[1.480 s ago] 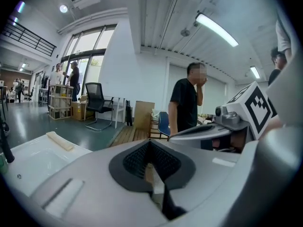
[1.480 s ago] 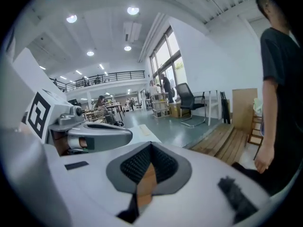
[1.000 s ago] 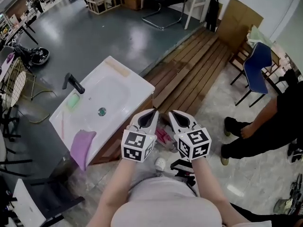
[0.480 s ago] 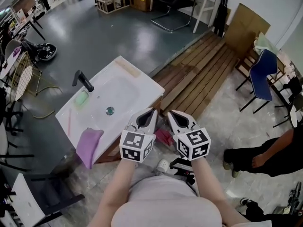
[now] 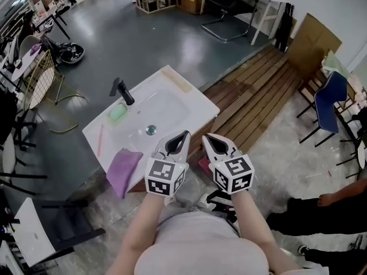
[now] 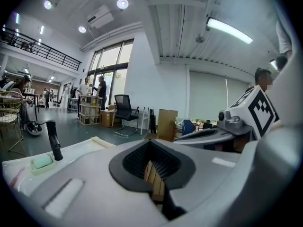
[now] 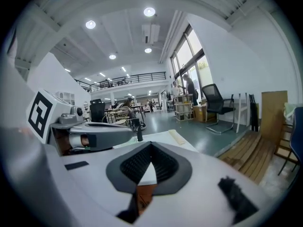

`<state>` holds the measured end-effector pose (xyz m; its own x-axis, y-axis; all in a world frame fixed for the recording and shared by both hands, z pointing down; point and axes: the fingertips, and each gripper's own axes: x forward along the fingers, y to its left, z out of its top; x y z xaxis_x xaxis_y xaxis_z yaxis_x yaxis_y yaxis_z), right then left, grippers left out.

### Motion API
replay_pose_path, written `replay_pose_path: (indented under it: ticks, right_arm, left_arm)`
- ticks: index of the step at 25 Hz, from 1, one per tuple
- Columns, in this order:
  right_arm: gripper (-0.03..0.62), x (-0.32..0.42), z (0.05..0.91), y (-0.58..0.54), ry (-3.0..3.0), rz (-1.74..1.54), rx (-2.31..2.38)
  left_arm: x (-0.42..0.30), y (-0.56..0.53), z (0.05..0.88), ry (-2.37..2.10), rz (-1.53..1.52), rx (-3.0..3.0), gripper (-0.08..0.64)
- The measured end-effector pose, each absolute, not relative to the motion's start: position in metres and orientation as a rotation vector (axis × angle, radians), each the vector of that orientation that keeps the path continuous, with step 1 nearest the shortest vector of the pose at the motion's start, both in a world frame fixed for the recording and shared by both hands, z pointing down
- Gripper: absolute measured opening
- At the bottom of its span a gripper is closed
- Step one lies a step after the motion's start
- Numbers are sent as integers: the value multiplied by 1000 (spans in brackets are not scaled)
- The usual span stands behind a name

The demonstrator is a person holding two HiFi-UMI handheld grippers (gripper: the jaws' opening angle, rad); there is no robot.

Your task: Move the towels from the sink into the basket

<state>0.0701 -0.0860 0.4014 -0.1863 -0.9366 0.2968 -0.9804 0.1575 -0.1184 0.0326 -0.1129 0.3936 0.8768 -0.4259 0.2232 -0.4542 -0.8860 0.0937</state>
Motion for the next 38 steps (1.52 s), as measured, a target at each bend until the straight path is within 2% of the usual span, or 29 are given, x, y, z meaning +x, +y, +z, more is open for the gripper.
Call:
replay_pose_path:
  ticks: [38]
  right_arm:
    - [18,-148,414,-153,-2533,342,1376]
  left_arm:
    - [-210,-166,411,-1264,201,2640,5]
